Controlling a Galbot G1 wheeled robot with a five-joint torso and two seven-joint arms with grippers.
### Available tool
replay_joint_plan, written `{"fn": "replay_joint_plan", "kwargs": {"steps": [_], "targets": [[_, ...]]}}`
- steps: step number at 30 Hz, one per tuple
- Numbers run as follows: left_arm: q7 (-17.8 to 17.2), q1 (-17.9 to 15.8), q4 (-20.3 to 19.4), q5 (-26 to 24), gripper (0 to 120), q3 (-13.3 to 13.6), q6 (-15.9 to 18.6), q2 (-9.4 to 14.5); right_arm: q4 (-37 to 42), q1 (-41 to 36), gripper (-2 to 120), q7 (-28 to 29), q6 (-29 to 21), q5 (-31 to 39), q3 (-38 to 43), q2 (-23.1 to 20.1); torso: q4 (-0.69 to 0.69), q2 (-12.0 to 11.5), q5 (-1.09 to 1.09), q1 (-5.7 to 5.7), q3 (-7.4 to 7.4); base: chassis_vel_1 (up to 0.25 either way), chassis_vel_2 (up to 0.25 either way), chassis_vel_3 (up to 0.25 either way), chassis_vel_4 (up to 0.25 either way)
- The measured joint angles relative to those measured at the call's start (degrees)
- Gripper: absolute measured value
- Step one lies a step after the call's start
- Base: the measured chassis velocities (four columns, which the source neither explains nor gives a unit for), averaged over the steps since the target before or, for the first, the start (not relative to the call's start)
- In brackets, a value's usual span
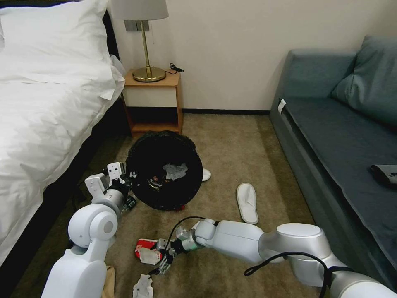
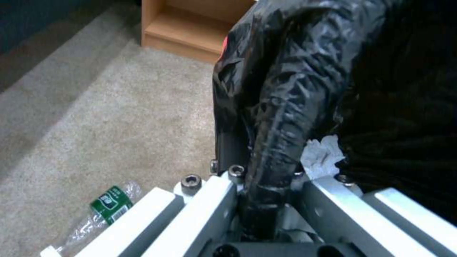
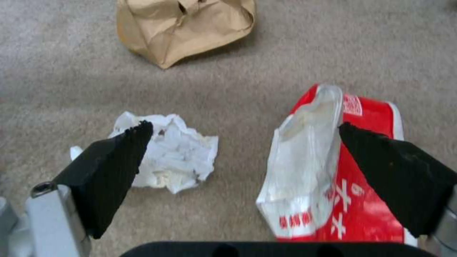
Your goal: Pick up the trash bin, then pick up the garbage on the floor and place it into the trash bin.
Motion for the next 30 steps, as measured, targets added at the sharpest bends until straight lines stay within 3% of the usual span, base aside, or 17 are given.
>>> {"fn": "replay_joint_plan", "kwargs": {"steps": [11, 30], "targets": [[0.2, 0.1, -0.4, 0.4, 0, 0.0, -0.1, -0.1, -2.7, 1.1, 100, -1.4, 0.4, -0.6, 0.2, 2.9, 0.0, 0.0, 0.0, 0.0, 0.0, 0.0, 0.0, 0.0, 0.0], [0.4, 0.4, -0.4, 0.4, 0, -0.6, -0.8, 0.5, -5.5, -2.8, 100, -1.4, 1.9, -3.9, 4.2, 1.4, 0.0, 0.0, 0.0, 0.0, 0.0, 0.0, 0.0, 0.0, 0.0]]}}
